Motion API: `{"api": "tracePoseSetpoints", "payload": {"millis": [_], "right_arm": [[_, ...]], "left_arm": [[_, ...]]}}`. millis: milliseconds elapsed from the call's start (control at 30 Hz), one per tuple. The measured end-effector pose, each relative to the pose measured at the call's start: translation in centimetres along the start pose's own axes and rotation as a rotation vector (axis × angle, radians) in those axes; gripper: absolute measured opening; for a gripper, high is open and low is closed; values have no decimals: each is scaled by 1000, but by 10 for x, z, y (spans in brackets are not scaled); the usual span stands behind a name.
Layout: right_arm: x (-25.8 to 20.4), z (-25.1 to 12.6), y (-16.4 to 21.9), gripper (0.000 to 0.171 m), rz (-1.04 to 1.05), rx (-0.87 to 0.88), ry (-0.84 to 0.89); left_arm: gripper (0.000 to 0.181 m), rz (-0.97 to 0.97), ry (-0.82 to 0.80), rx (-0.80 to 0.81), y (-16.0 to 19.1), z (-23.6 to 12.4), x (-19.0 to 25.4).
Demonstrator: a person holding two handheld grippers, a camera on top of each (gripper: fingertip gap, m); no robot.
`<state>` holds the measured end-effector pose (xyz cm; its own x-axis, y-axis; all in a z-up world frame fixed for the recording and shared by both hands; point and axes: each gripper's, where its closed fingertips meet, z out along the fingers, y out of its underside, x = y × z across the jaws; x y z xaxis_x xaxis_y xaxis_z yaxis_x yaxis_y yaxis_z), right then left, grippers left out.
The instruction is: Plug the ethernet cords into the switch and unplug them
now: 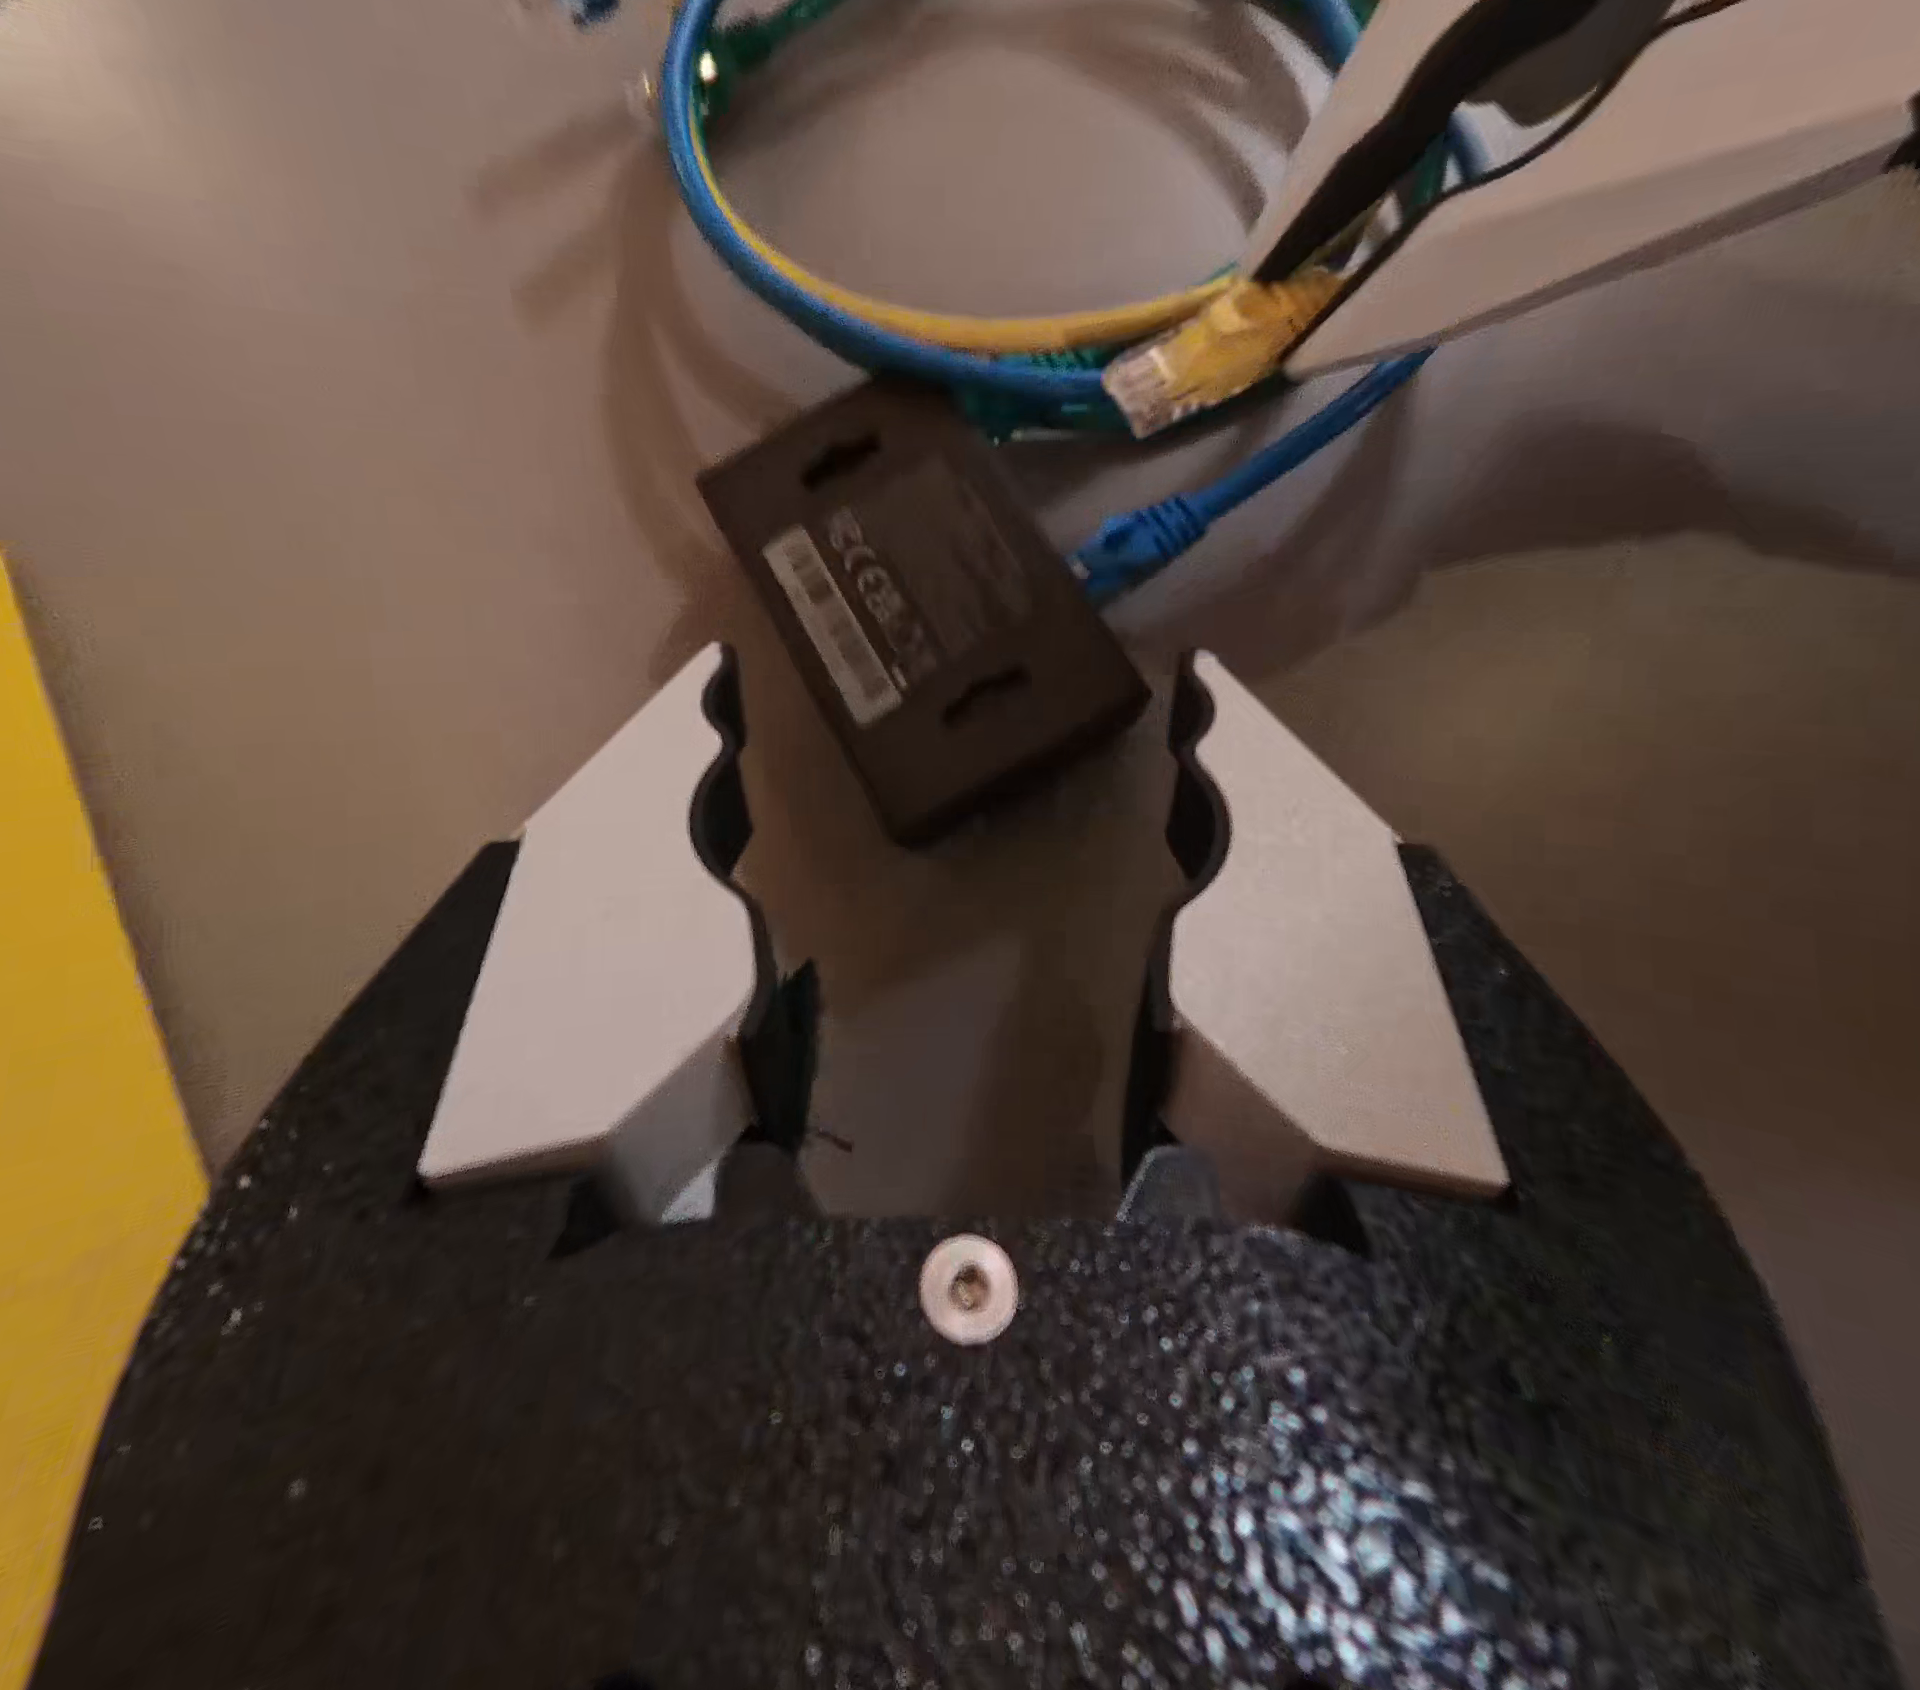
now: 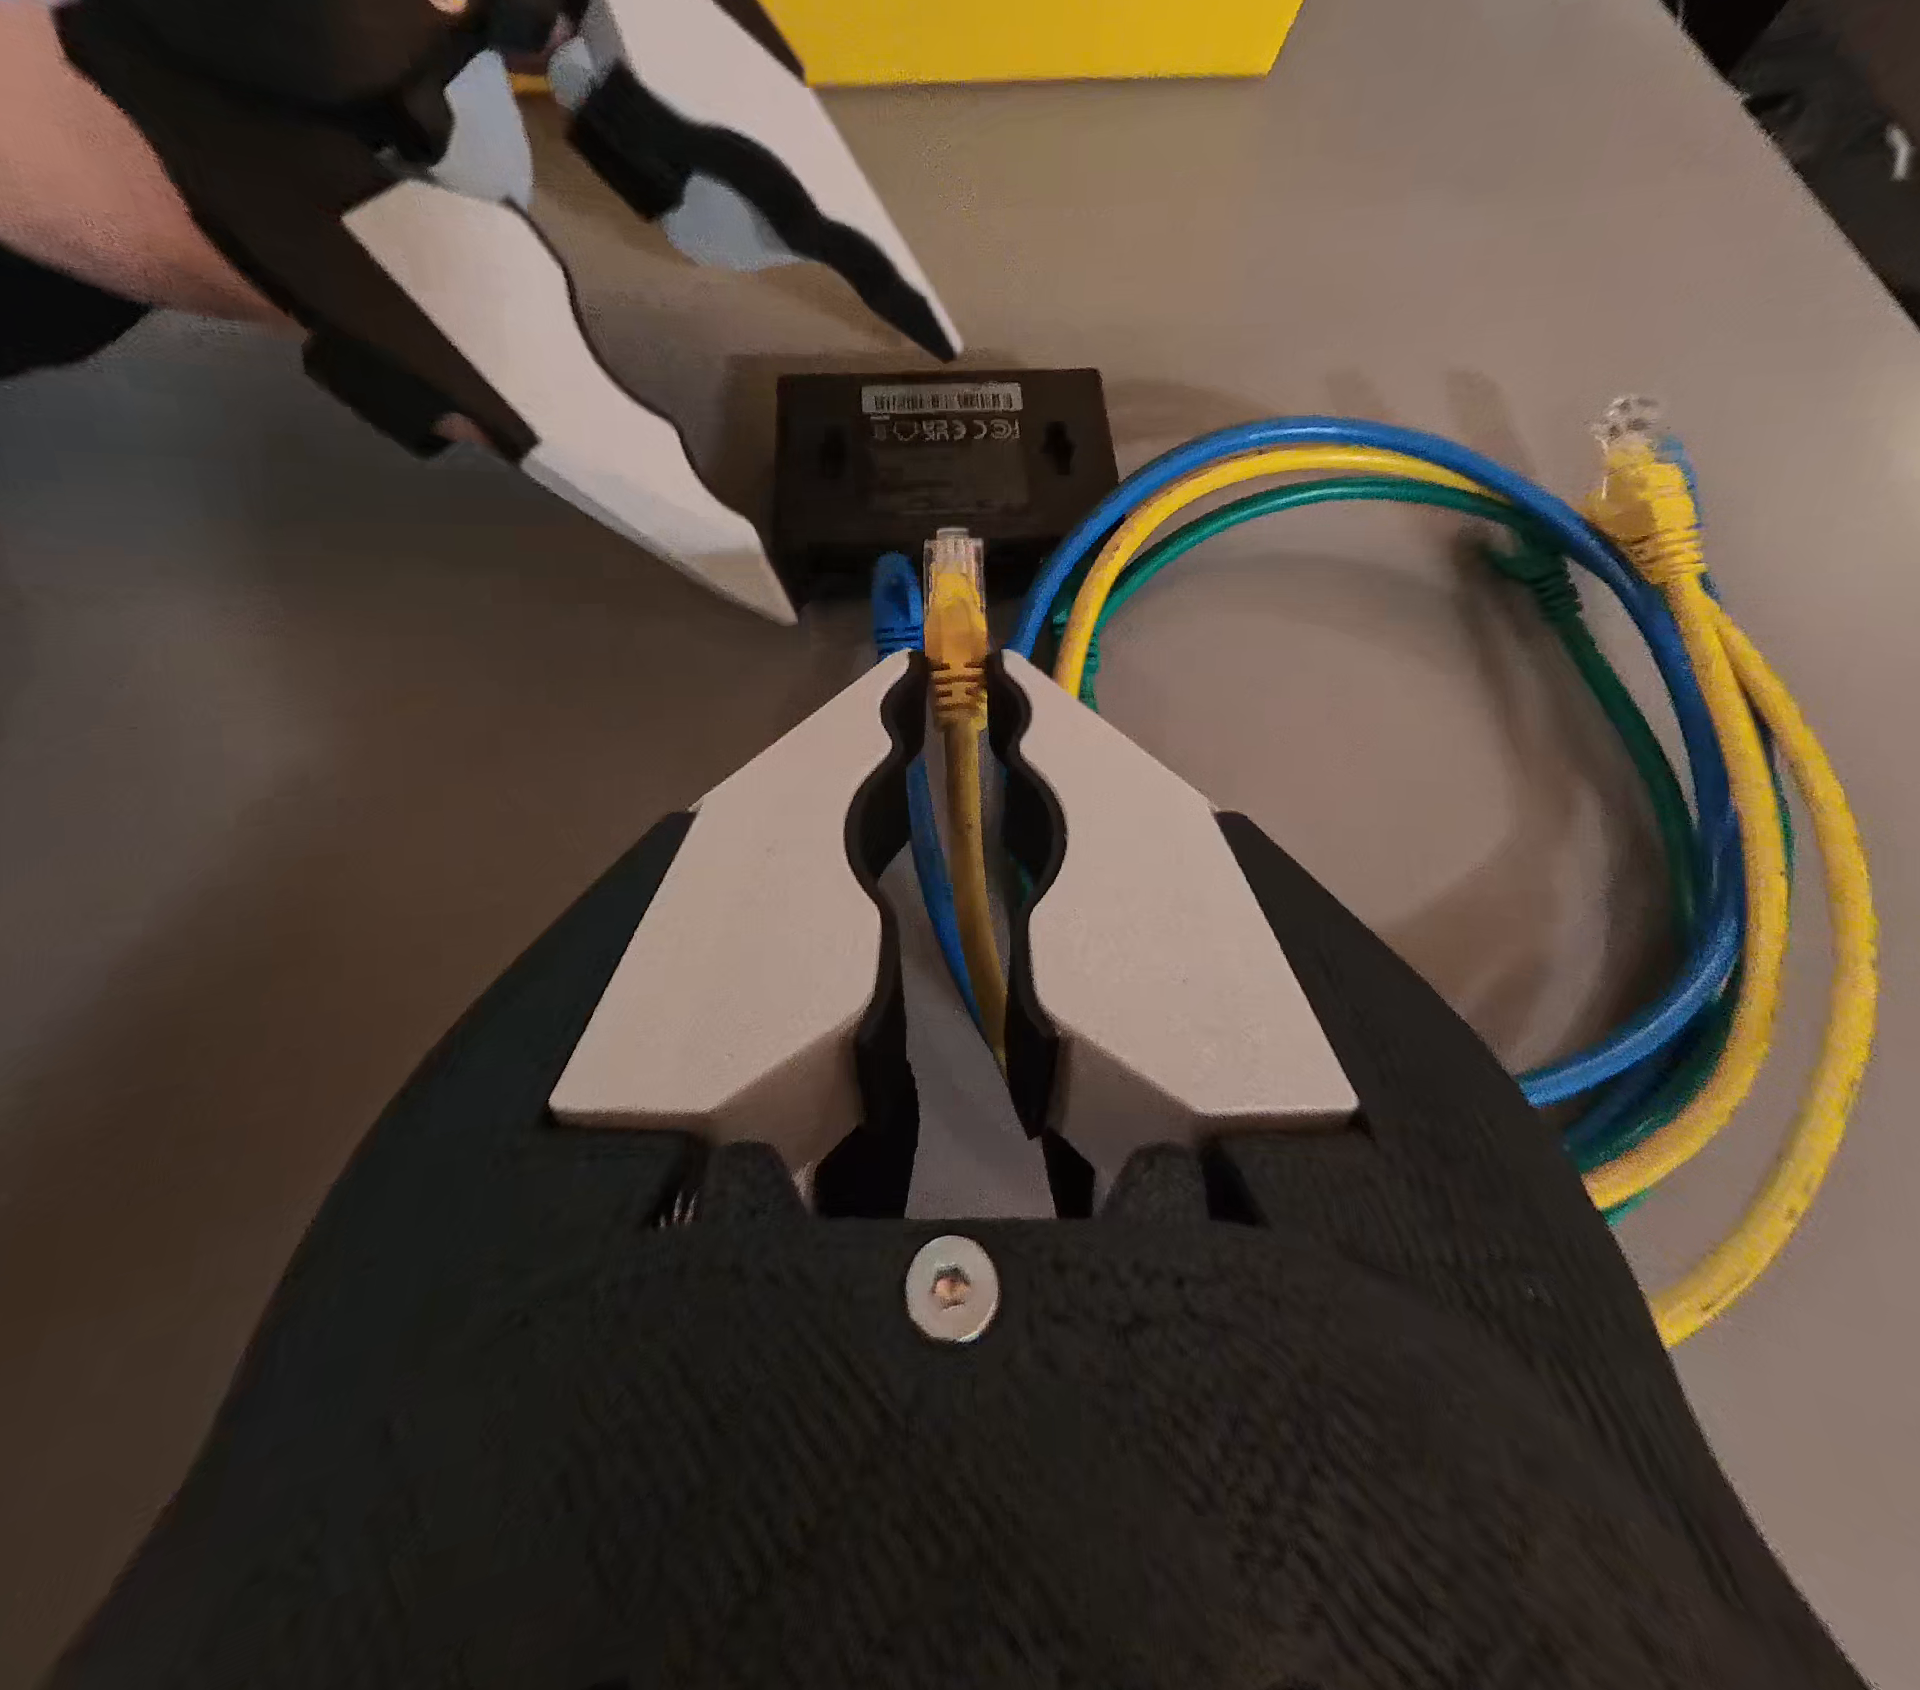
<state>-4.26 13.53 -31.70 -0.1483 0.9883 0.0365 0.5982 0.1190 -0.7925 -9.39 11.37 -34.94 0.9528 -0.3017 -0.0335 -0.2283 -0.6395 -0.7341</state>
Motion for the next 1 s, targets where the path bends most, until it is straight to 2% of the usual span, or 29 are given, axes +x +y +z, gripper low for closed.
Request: {"api": "tracePoseSetpoints", "payload": {"millis": [133, 367, 533, 767, 1000], "right_arm": [[6, 12, 8, 9, 8, -76, 53], [13, 19, 8, 10, 40, -110, 64], [16, 24, 8, 10, 38, -137, 106], [18, 26, 1, 9, 74, -125, 102], [16, 26, -2, 9, 88, -226, 46]], "left_arm": [[75, -47, -27, -26, 10, 11, 0], [69, -84, -27, -31, 8, 16, -4], [67, -143, 28, -48, 7, 14, -8], [66, -186, 86, -72, 6, 12, -11], [66, -223, 126, -63, 5, 10, -11]]}}
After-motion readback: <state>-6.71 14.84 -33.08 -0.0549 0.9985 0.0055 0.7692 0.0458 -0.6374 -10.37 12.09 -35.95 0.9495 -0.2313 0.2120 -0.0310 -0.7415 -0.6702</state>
